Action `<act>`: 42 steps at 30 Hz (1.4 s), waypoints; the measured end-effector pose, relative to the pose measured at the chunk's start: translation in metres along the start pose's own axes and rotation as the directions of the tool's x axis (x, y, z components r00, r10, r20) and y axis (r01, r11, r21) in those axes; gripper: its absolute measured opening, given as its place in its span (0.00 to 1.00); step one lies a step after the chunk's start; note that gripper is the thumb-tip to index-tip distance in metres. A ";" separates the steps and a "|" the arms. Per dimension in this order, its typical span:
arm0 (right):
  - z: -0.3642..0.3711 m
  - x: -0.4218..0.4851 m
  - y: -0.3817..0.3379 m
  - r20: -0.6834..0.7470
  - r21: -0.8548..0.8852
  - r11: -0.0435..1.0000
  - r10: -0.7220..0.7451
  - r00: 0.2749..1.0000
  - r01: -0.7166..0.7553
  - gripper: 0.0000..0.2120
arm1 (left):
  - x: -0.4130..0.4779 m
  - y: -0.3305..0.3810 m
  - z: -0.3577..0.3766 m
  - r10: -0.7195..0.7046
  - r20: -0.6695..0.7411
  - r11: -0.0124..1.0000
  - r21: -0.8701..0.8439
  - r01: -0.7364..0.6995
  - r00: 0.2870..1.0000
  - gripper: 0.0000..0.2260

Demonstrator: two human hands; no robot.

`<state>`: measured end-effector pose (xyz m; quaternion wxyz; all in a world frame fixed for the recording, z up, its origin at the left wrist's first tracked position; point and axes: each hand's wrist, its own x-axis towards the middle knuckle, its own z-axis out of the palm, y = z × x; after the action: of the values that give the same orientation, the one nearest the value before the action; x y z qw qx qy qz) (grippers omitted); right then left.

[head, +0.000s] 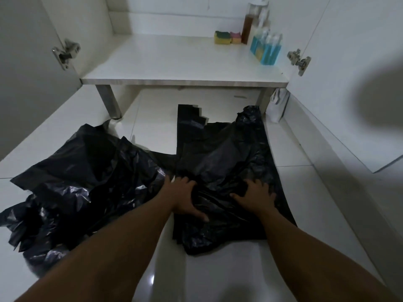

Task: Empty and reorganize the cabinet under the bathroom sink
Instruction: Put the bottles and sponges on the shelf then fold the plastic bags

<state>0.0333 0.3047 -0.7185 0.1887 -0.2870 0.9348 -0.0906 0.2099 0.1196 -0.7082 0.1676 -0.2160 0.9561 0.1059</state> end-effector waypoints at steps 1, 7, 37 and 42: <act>0.000 0.001 0.007 0.055 0.011 1.000 0.028 0.998 -0.028 0.39 | 0.003 0.001 0.007 -0.010 0.027 0.999 0.032 0.010 1.000 0.60; -0.007 0.013 0.042 -0.159 0.093 0.996 0.004 0.987 0.011 0.32 | 0.014 -0.007 0.010 -0.023 -0.168 0.997 -0.077 0.010 0.985 0.51; 0.046 0.095 -0.024 -0.304 0.050 0.986 -0.137 0.943 0.159 0.33 | 0.189 -0.029 -0.080 -0.558 -0.019 0.502 -0.804 0.319 0.829 0.26; 0.051 0.098 -0.026 -0.330 0.016 0.990 -0.125 0.936 0.138 0.34 | 0.214 -0.037 -0.107 -0.494 0.325 -0.154 -0.946 0.287 0.806 0.24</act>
<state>-0.0080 0.2239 -0.7875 0.0292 -0.3260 0.9299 -0.1676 0.0153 -0.0231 -0.6923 -0.0814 -0.5531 0.4913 0.6679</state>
